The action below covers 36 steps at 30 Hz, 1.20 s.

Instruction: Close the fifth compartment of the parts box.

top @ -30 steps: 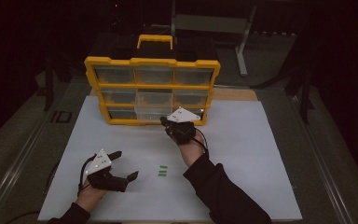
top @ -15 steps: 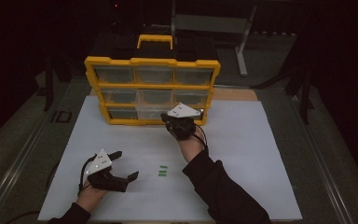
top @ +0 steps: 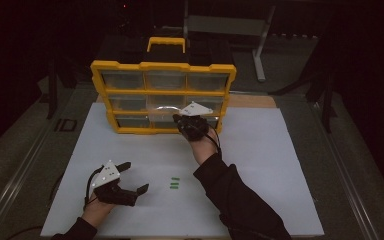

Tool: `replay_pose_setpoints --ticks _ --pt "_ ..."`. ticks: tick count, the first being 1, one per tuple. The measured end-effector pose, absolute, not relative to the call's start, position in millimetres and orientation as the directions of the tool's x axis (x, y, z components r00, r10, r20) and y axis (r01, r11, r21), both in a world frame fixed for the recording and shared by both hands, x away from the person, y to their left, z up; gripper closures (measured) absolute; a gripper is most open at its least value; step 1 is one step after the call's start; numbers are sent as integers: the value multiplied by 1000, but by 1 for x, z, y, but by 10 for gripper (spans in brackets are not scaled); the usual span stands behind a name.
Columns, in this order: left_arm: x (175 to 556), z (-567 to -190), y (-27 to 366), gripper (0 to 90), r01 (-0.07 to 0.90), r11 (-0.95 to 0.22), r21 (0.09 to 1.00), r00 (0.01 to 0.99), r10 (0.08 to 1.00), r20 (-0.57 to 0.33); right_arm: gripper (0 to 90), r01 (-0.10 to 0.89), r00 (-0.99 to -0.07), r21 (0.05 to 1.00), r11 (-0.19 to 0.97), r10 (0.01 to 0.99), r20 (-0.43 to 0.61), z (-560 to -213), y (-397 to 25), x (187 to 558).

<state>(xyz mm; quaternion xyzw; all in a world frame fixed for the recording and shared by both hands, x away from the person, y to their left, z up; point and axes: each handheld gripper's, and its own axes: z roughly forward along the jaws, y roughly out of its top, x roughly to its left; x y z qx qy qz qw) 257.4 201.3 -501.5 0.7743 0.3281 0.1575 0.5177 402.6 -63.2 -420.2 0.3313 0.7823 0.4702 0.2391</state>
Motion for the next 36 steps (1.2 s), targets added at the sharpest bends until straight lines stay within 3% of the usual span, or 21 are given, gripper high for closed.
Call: replay_pose_setpoints --ticks 36 --pt "258 -502 201 0 344 -256 903 737 670 -90 899 331 -605 889 317 794 -58 -421 -61 444"
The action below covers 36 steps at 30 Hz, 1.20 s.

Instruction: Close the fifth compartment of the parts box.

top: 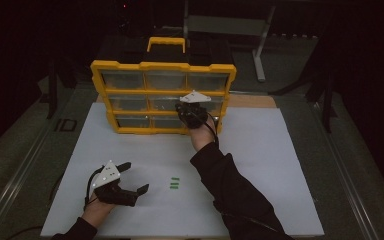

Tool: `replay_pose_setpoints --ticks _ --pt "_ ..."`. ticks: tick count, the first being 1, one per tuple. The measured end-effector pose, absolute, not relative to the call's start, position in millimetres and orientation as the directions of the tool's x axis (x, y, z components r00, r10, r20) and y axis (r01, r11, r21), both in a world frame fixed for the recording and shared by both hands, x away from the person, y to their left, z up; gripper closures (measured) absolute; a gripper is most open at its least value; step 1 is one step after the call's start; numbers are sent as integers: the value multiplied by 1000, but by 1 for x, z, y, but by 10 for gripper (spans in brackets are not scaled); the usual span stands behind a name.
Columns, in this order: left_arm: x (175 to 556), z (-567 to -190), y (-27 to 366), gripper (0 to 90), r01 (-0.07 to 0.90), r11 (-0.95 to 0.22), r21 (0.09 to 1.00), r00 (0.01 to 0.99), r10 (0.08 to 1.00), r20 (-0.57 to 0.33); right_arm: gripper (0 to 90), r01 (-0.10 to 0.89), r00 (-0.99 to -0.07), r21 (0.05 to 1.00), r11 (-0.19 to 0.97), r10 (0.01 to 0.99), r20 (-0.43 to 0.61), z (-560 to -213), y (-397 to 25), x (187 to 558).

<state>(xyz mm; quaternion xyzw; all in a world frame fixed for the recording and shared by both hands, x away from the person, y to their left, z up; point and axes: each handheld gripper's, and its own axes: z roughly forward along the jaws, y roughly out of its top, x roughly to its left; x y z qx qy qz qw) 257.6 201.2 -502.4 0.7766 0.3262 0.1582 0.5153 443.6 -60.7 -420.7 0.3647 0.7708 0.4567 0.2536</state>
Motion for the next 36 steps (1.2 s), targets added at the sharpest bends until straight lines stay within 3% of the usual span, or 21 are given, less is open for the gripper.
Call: replay_pose_setpoints --ticks 15,21,24,26,28,31,36 --pt "257 -503 201 0 341 -265 902 736 672 -82 893 332 -623 883 331 780 -58 -419 -61 440" --pt "257 -503 201 0 340 -266 902 735 673 -79 835 352 -631 882 314 776 -24 -417 -62 438" --pt "257 -503 201 0 338 -267 903 735 674 -76 703 365 -641 879 305 767 0 -416 -62 434" --pt "256 -503 201 0 338 -267 902 735 674 -76 673 370 -642 879 300 767 9 -416 -63 433" --pt "257 -503 201 0 339 -265 903 735 674 -79 549 384 -655 876 292 755 36 -415 -63 431" --pt "257 -503 201 0 339 -263 903 735 673 -80 445 394 -670 872 290 741 56 -415 -64 428" --pt "257 -503 201 0 337 -265 904 737 672 -78 144 425 -668 862 277 738 92 -416 -66 425"
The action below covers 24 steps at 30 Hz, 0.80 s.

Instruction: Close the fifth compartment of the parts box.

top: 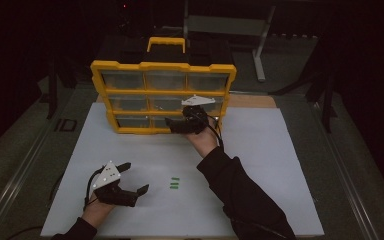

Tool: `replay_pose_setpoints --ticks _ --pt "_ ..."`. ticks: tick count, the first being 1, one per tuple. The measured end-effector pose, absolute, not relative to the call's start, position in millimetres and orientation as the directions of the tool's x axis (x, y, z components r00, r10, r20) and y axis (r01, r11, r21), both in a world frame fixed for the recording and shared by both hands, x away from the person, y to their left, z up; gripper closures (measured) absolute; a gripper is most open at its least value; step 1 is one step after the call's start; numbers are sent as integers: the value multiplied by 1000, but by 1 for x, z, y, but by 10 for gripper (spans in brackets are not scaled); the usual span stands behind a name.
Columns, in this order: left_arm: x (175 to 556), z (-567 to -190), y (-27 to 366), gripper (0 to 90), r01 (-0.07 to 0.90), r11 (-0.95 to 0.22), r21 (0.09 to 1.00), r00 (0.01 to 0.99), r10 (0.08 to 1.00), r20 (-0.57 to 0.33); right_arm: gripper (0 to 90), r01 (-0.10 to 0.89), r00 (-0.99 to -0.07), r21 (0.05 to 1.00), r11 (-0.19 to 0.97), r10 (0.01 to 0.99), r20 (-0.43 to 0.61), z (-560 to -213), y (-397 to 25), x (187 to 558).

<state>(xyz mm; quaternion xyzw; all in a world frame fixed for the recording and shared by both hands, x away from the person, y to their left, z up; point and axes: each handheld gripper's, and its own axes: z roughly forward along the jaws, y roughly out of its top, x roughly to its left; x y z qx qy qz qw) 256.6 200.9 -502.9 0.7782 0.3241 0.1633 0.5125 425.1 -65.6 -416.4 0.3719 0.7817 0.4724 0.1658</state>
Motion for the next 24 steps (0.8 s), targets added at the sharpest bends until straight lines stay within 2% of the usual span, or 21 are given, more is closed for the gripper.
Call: replay_pose_setpoints --ticks 5,9,15,20,24 --pt "257 -503 201 0 335 -268 903 739 669 -76 89 427 -693 861 276 712 115 -416 -69 420" --pt "257 -503 201 0 339 -265 903 737 672 -79 89 433 -699 863 262 702 138 -415 -76 416" --pt "257 -503 201 0 337 -267 903 737 672 -76 89 432 -693 856 285 712 112 -413 -84 408" --pt "257 -503 200 0 340 -263 903 733 676 -79 91 392 -743 858 331 665 83 -415 -97 396" --pt "257 -503 200 0 337 -266 903 735 674 -76 91 384 -748 863 329 659 82 -416 -107 389"
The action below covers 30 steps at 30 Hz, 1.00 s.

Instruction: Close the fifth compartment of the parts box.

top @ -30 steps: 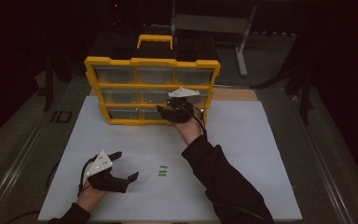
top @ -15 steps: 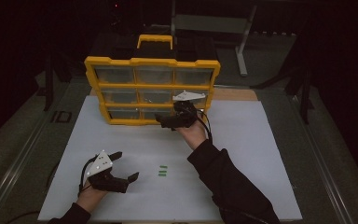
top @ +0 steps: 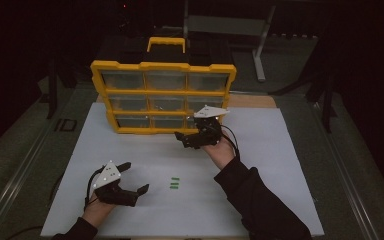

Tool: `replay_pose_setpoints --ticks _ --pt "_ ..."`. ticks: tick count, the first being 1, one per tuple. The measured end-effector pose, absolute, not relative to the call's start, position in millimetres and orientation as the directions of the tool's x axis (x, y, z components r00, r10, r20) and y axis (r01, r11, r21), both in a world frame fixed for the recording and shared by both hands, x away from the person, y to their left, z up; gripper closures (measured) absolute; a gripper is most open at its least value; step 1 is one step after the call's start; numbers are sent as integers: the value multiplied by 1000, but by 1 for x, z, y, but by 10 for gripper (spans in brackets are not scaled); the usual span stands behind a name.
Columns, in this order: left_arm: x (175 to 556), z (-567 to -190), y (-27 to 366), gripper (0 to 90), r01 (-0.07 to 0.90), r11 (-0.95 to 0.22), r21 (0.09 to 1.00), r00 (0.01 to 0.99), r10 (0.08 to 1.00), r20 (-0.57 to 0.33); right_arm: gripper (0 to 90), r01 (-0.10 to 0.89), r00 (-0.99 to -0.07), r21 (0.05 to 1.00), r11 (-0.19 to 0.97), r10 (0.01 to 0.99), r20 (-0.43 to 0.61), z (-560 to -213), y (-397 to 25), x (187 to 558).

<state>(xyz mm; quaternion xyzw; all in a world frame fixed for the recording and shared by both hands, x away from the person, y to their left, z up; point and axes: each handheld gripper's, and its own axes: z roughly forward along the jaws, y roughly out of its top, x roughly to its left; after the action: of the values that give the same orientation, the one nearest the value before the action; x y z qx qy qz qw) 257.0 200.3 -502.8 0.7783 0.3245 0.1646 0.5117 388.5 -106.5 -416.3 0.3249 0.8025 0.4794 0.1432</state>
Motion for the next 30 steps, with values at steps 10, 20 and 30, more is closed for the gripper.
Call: replay_pose_setpoints --ticks 10,20,30 --pt "257 -503 200 0 337 -265 903 737 671 -78 134 352 -771 869 349 634 57 -420 -131 373" --pt "257 -503 200 0 337 -265 904 738 670 -78 125 311 -776 882 355 630 20 -423 -155 352" --pt "257 -503 200 0 337 -265 903 739 669 -80 104 271 -783 882 387 621 -32 -436 -174 321"
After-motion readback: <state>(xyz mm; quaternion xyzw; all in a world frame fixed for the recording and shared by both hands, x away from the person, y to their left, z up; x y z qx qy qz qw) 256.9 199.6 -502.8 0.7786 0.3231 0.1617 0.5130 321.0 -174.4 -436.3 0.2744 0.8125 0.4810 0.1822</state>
